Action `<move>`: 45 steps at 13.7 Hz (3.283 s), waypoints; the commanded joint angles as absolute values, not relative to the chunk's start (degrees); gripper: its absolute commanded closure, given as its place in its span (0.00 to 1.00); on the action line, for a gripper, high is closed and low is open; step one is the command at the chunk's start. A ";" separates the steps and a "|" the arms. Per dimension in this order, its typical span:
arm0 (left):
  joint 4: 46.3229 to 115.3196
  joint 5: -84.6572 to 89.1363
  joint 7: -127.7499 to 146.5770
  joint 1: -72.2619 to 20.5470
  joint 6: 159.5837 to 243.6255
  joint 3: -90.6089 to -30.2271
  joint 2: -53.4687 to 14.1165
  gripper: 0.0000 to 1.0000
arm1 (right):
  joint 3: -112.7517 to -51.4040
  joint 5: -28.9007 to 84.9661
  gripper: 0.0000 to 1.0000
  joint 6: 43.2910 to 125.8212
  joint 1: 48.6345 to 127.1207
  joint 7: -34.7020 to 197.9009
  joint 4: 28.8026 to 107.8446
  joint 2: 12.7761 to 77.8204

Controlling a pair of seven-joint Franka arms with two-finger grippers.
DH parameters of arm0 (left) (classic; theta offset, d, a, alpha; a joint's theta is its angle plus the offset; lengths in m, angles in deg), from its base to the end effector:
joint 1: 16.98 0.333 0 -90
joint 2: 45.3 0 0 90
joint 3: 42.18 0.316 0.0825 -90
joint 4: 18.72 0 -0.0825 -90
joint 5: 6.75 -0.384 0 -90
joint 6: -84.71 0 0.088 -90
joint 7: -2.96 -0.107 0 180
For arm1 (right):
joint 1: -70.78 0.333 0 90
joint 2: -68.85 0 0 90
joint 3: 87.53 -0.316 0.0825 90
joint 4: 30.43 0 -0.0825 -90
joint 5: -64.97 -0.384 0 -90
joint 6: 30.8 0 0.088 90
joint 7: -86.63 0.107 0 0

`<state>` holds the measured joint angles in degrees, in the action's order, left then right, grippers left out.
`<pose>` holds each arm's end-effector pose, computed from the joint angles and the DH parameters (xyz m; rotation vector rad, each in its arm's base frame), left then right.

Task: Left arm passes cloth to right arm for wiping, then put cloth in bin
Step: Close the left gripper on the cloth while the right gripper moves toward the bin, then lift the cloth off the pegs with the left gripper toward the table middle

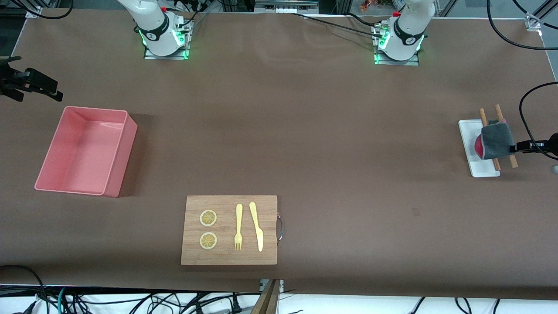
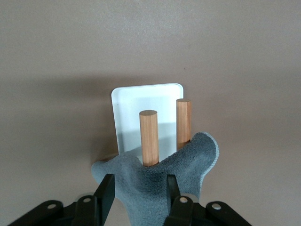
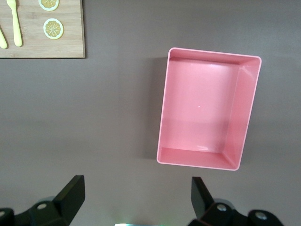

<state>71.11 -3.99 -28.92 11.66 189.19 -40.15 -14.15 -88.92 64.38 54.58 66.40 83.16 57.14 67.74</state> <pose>0.5710 0.3307 0.3064 2.9507 -0.0070 -0.3453 0.5516 -0.0278 0.6268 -3.1263 -0.0139 0.0890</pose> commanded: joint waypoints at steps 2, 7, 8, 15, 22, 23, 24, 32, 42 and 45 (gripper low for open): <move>69.88 -1.75 -30.44 12.11 188.59 -40.33 -13.13 0.49 | -89.02 64.53 0.00 53.57 65.95 82.06 55.44 65.69; 69.88 -1.65 -30.35 12.02 188.50 -40.33 -12.95 0.50 | -89.11 64.53 0.00 53.66 66.21 82.24 55.43 65.60; 69.88 -1.74 -30.43 12.02 188.59 -40.33 -12.95 0.52 | -89.37 64.53 0.00 53.58 66.56 82.24 55.61 65.60; 69.79 -1.74 -30.61 11.85 188.50 -40.42 -12.87 0.89 | -89.72 64.53 0.00 53.66 69.20 82.15 55.96 61.66; 69.70 -1.74 -30.52 11.76 188.42 -40.42 -13.04 1.00 | -89.64 64.62 0.00 54.19 69.20 82.24 55.70 60.50; 69.62 -1.74 -30.44 11.76 188.42 -40.42 -13.13 1.00 | -89.64 64.61 0.00 54.28 69.28 83.11 55.70 60.50; 69.61 -1.66 -30.26 11.67 188.24 -40.51 -13.22 1.00 | -89.64 64.53 0.00 54.36 69.37 83.20 55.70 60.50; 58.20 -2.09 -25.53 7.11 174.46 -40.77 -13.39 1.00 | -89.72 61.63 0.00 54.80 71.83 93.73 54.47 58.74; 47.91 3.52 -3.15 -11.59 159.77 -41.04 -13.39 1.00 | -89.73 56.88 0.00 60.07 78.42 113.43 54.56 57.25; 44.93 15.25 6.70 -18.02 157.40 -40.60 -13.31 1.00 | -89.81 56.36 0.00 60.34 78.87 115.10 54.56 56.29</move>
